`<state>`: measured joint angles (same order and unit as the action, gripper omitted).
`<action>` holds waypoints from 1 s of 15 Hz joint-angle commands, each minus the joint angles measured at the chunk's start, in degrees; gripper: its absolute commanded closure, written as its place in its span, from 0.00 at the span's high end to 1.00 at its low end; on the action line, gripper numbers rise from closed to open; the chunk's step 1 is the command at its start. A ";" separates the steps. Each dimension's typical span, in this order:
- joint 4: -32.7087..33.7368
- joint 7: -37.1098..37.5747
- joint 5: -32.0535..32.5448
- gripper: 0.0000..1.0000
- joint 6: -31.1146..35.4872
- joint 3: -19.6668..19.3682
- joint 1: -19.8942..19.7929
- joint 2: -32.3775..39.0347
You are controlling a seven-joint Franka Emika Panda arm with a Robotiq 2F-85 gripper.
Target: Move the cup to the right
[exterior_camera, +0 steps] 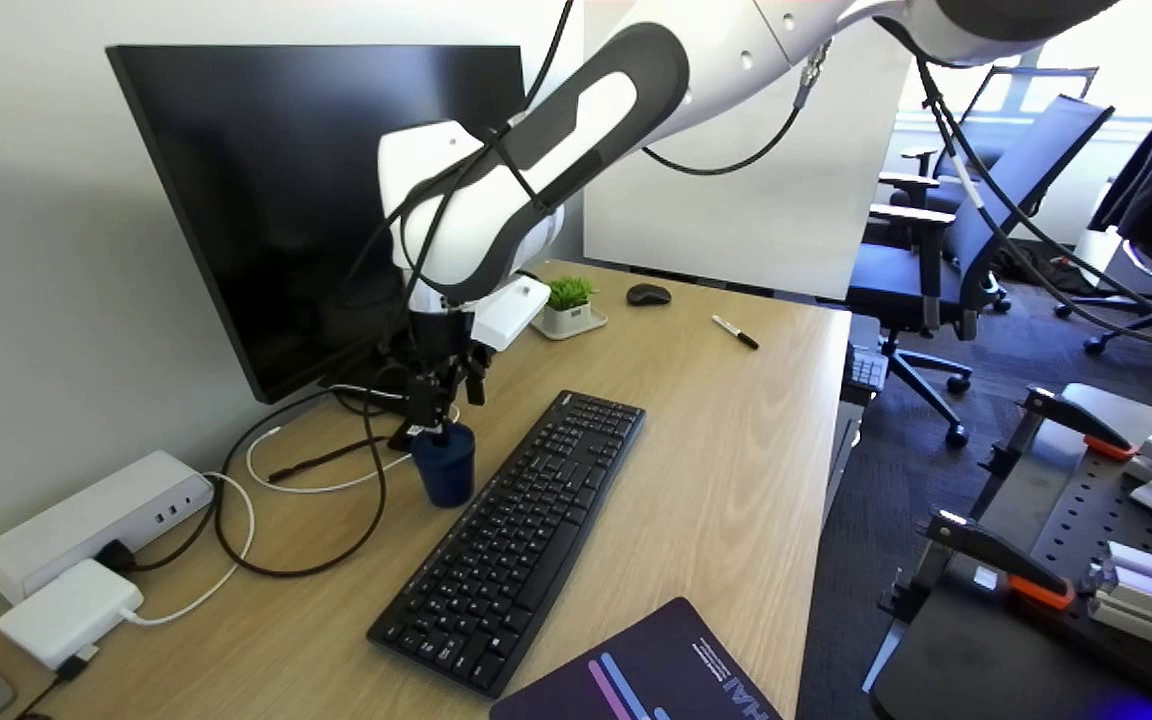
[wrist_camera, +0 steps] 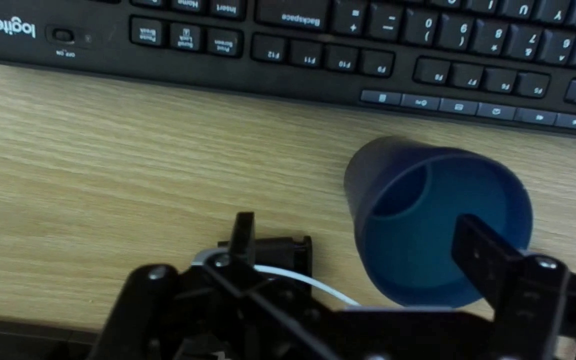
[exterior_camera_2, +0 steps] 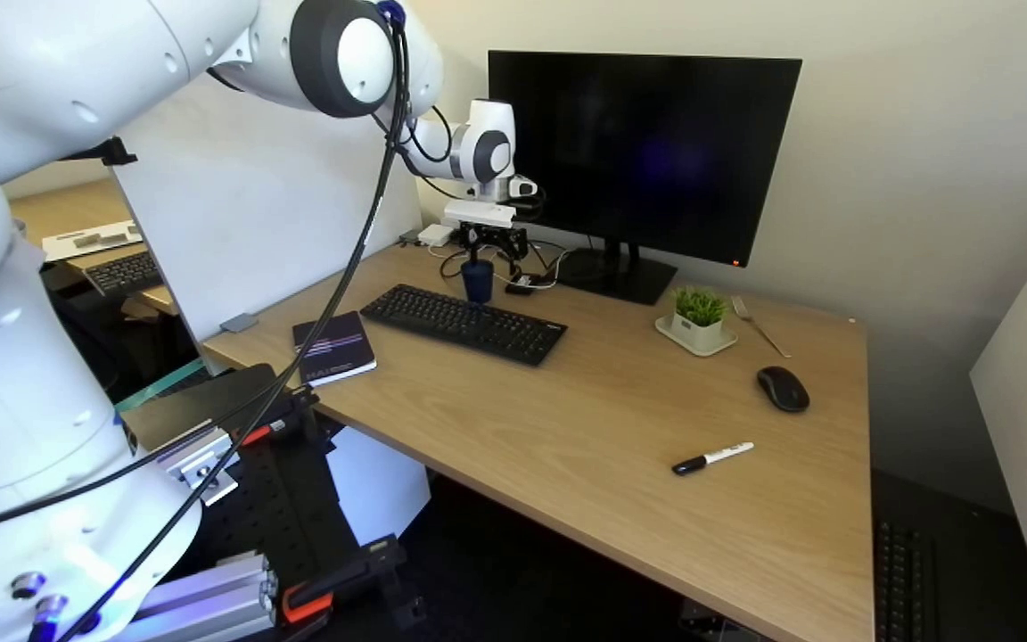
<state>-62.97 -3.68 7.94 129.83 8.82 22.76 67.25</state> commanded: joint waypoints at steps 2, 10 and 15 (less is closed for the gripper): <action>2.26 -0.60 -0.61 1.00 -2.12 0.72 0.18 1.38; 1.69 -0.71 -0.33 1.00 -1.51 1.11 0.36 1.39; 1.01 -0.55 -0.12 0.52 -0.78 0.94 0.45 1.01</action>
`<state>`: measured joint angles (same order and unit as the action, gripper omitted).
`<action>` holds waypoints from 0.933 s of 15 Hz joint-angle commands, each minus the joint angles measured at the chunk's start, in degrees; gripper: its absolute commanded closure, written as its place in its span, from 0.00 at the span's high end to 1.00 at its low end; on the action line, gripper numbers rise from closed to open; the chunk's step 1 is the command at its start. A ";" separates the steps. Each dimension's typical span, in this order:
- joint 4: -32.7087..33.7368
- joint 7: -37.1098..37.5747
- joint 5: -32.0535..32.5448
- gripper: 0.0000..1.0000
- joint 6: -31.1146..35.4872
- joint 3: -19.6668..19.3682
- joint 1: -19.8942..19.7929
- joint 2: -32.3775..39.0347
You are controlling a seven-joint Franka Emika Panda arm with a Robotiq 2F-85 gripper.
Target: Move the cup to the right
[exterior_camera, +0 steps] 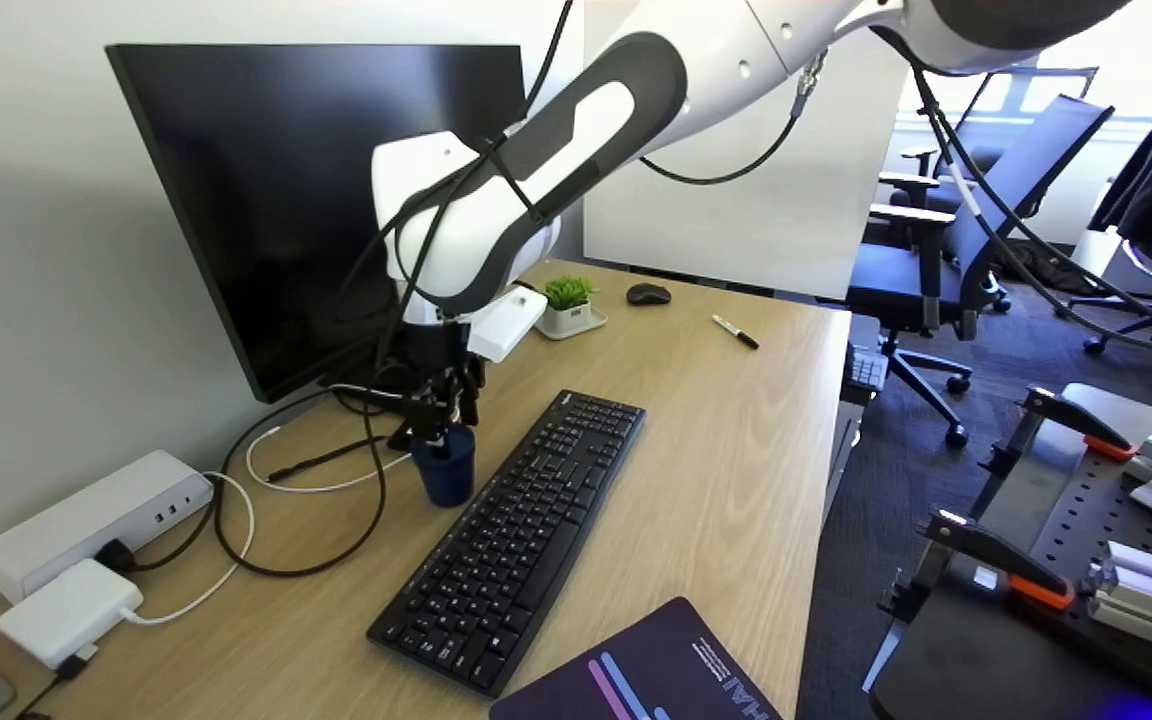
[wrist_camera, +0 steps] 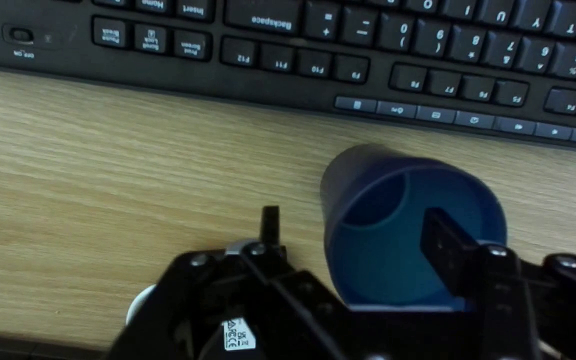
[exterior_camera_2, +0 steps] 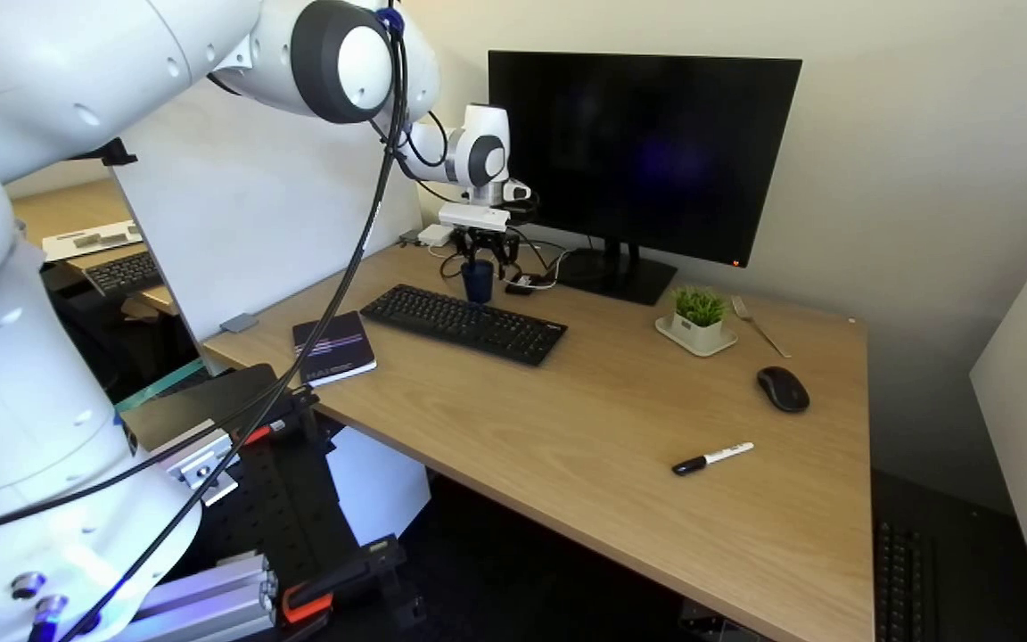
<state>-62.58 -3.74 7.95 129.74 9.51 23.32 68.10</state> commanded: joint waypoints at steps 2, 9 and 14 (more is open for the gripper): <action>0.47 -0.43 -0.04 0.37 -0.57 0.17 -0.07 0.09; -0.54 0.16 0.45 0.00 -0.72 -0.55 -0.07 -0.96; -3.22 0.46 1.04 0.01 -1.55 -2.59 -1.21 -5.02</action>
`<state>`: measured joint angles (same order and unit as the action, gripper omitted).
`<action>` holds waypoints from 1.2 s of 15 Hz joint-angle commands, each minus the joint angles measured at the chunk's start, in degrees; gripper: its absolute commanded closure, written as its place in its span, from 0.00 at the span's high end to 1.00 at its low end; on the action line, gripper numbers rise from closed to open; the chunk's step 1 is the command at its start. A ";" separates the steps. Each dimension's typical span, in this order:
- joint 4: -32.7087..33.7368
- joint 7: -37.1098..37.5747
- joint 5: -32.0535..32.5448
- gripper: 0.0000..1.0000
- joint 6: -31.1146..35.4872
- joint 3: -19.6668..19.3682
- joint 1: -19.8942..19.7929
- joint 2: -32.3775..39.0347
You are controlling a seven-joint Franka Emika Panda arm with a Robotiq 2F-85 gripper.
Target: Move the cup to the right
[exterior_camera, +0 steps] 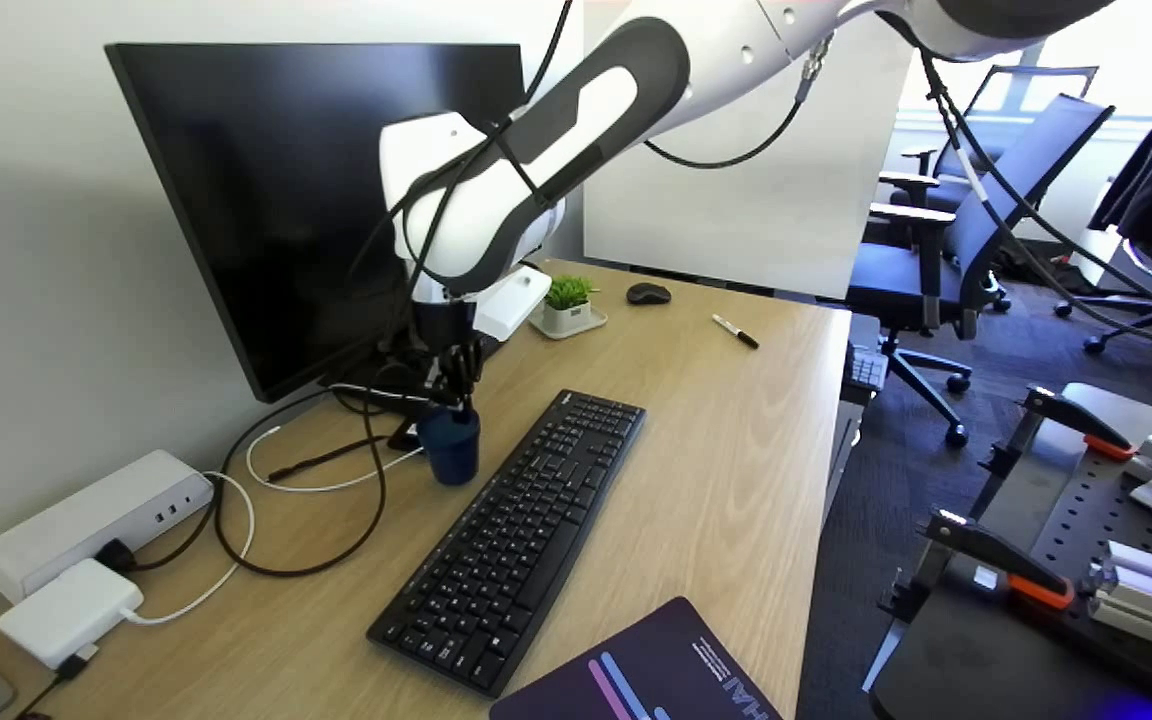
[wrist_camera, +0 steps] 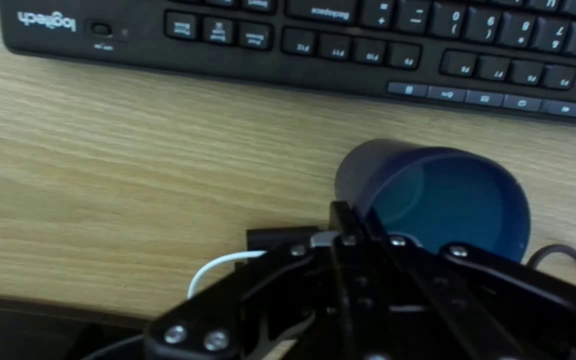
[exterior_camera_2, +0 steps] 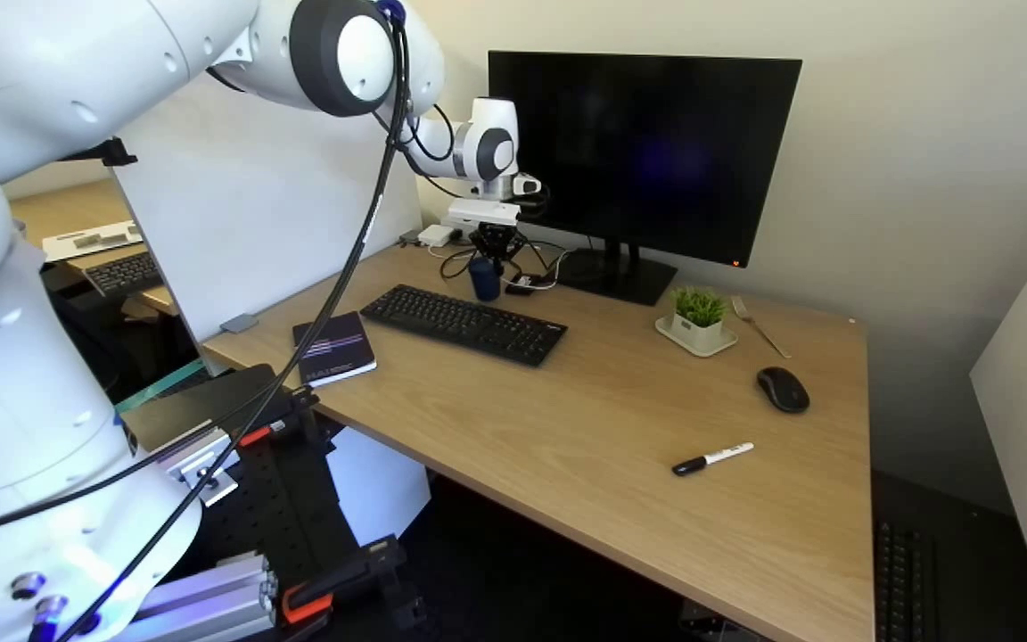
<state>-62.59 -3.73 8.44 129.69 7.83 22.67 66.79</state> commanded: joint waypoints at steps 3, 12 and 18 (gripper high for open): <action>-5.53 0.18 0.19 0.01 -3.47 -1.54 -1.68 -7.67; -20.07 1.56 0.13 0.01 -5.93 -2.26 -5.73 -21.02; -34.91 6.27 0.01 0.01 -4.59 -3.93 -8.42 -29.36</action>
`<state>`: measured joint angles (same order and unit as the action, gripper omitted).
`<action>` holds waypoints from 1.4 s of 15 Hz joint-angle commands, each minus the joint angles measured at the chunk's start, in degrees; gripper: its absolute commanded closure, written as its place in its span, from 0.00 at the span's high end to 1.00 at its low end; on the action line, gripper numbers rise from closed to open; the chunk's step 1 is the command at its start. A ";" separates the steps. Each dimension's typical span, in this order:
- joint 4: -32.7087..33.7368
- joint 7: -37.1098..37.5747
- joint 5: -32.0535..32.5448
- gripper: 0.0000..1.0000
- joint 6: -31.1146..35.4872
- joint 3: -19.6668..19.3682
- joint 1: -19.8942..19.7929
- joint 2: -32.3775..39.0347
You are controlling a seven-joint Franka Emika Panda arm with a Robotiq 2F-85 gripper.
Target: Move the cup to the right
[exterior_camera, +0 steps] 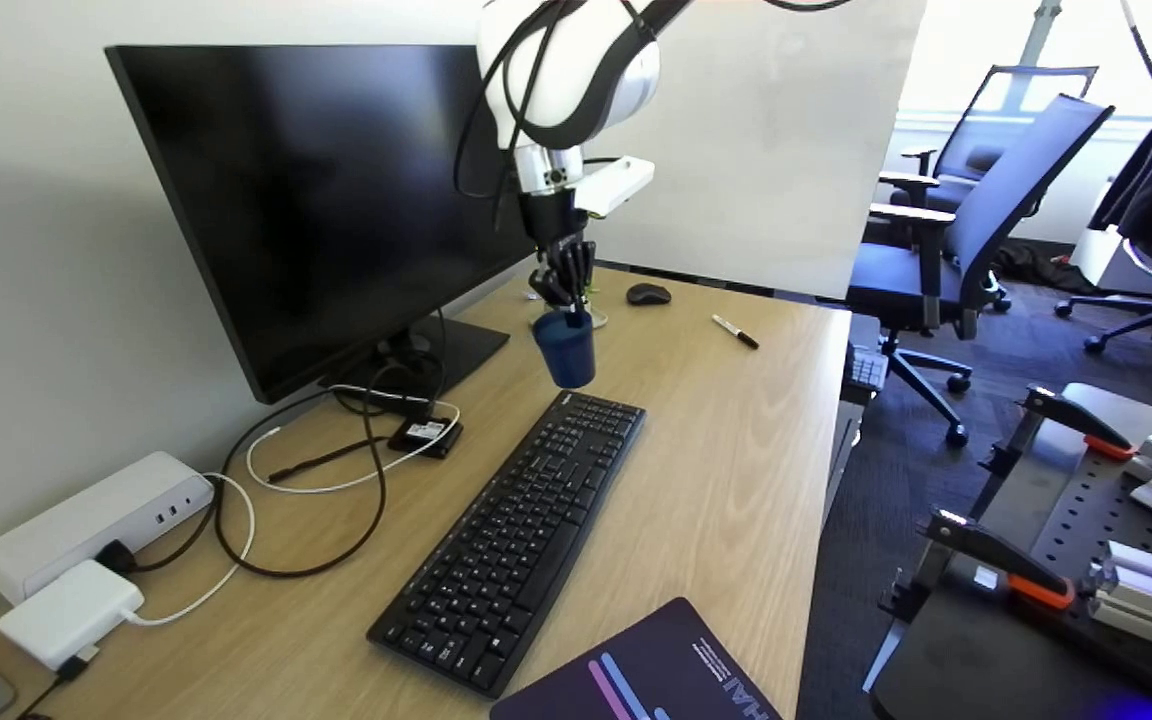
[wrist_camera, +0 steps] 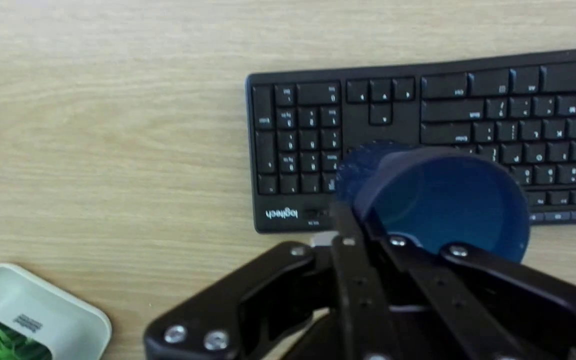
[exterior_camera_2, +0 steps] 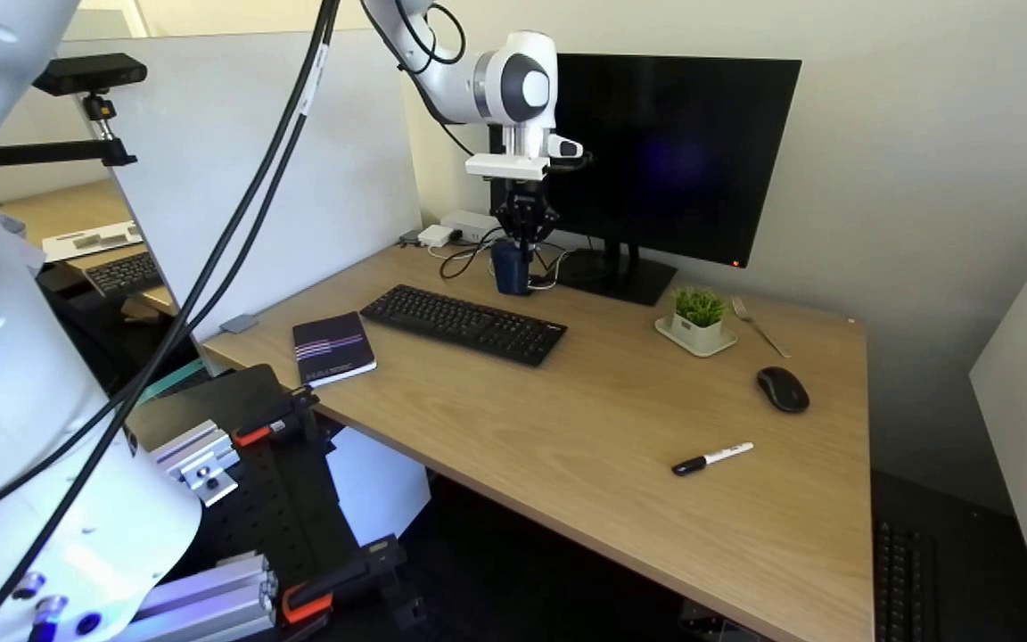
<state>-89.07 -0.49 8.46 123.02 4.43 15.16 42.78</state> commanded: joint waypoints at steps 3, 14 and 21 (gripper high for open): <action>-14.64 6.99 0.18 0.01 3.64 -2.55 -2.32 -8.54; -29.81 18.86 1.39 0.01 20.02 -11.24 -6.40 -12.21; -31.75 23.59 -0.79 0.01 27.19 -14.96 -8.12 -10.48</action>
<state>-120.09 21.56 8.94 147.34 -10.14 8.29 32.32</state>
